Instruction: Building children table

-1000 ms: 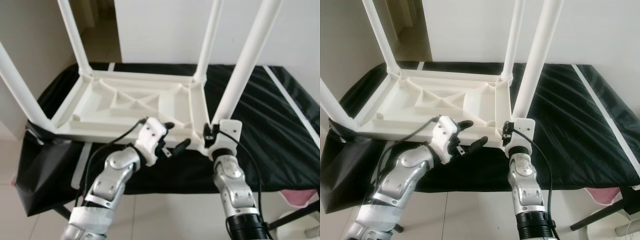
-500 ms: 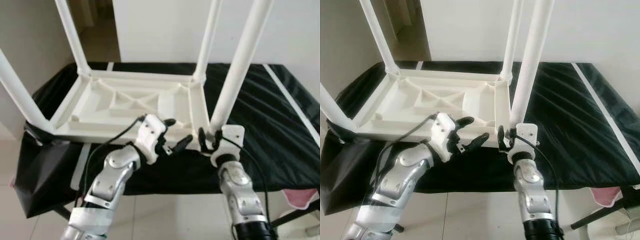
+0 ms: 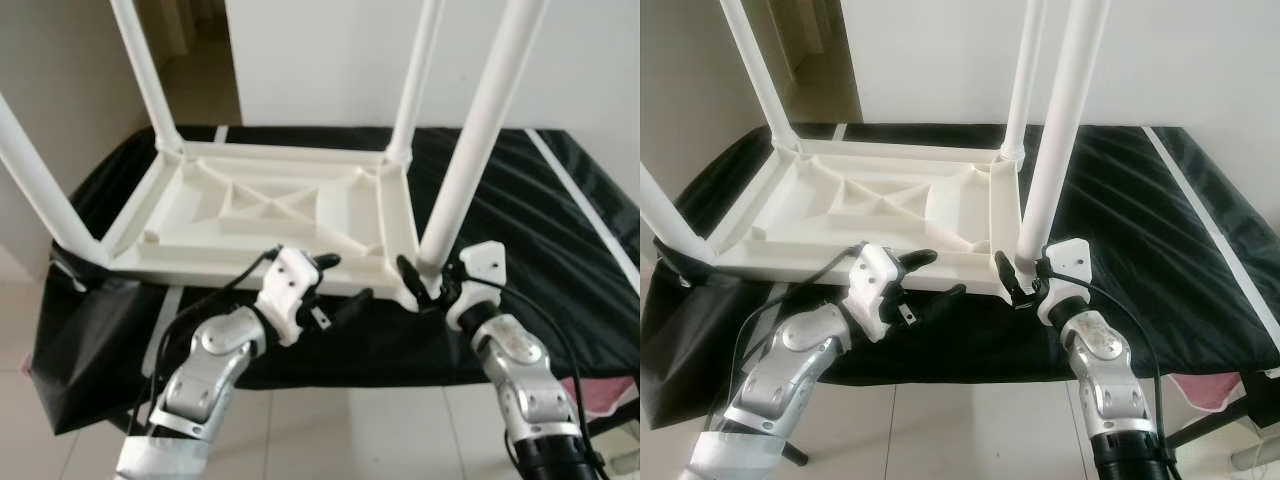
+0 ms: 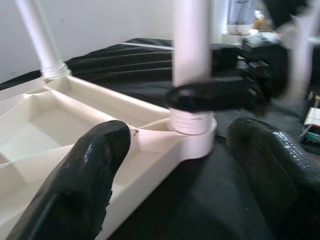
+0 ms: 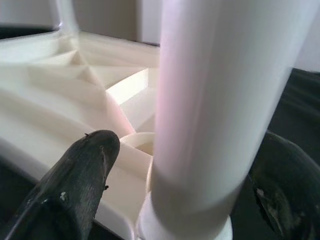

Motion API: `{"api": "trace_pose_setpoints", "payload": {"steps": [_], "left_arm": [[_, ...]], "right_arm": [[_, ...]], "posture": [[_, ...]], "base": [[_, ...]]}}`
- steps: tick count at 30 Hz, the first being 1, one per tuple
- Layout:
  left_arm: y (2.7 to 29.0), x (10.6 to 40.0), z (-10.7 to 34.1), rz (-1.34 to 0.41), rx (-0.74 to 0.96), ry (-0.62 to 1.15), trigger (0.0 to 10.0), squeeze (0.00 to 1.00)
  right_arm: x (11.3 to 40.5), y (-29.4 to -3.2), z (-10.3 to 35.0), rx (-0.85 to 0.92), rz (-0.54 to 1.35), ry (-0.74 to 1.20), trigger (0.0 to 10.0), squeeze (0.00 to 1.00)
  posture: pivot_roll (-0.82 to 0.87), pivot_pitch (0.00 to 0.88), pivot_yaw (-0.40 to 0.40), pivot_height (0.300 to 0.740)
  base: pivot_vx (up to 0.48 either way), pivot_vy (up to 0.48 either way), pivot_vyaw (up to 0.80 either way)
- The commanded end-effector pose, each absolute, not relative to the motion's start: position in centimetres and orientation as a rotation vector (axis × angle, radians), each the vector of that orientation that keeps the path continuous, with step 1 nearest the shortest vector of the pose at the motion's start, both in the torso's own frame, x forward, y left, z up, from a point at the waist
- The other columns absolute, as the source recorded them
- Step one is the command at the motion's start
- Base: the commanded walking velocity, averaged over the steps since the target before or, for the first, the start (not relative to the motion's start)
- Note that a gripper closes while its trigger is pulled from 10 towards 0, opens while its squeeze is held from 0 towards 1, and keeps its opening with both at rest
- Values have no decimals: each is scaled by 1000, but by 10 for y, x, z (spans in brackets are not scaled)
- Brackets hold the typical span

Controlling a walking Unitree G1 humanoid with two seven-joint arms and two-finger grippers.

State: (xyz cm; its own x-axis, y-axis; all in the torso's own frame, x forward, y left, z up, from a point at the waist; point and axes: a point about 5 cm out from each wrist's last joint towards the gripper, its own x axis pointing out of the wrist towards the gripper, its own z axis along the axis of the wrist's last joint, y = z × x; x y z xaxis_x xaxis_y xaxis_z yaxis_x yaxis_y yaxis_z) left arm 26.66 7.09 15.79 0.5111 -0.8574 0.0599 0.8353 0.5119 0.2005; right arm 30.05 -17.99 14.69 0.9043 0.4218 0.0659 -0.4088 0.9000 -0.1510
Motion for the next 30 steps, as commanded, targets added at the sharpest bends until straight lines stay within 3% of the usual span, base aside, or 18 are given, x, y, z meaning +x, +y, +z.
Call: {"api": "trace_pose_setpoints", "payload": {"steps": [1, 14, 15, 16, 26, 27, 30], "left_arm": [[67, 262, 159, -1053, 184, -176, 10000, 0], [66, 249, 158, -1101, 89, -115, 10000, 0], [66, 248, 158, -1099, 85, -109, 10000, 0], [67, 248, 158, -1096, 89, -111, 10000, 0], [67, 248, 158, -1079, 116, -111, 10000, 0], [67, 247, 157, -1091, 113, -98, 10000, 0], [66, 245, 155, -1100, 108, -80, 10000, 0]], "right_arm": [[303, -179, 146, -155, 483, -92, 10000, 0], [317, -181, 137, -196, 633, -5, 10000, 0], [318, -181, 137, -205, 644, -4, 6510, 0], [321, -181, 138, -203, 658, -8, 0, 0], [323, -186, 136, -203, 683, 3, 0, 0], [321, -189, 134, -189, 668, 11, 10000, 0], [316, -193, 128, -149, 635, 23, 10000, 0]], "posture": [[-3, 0, -9, 740], [26, 23, -25, 740], [30, 28, -25, 740], [31, 30, -24, 740], [31, 42, -27, 740], [30, 46, -27, 740], [26, 54, -26, 740]], "base": [[0, 0, 0], [0, 0, 0], [0, 0, 0], [0, 0, 0], [0, 0, 0], [0, 0, 0], [0, 0, 0]]}}
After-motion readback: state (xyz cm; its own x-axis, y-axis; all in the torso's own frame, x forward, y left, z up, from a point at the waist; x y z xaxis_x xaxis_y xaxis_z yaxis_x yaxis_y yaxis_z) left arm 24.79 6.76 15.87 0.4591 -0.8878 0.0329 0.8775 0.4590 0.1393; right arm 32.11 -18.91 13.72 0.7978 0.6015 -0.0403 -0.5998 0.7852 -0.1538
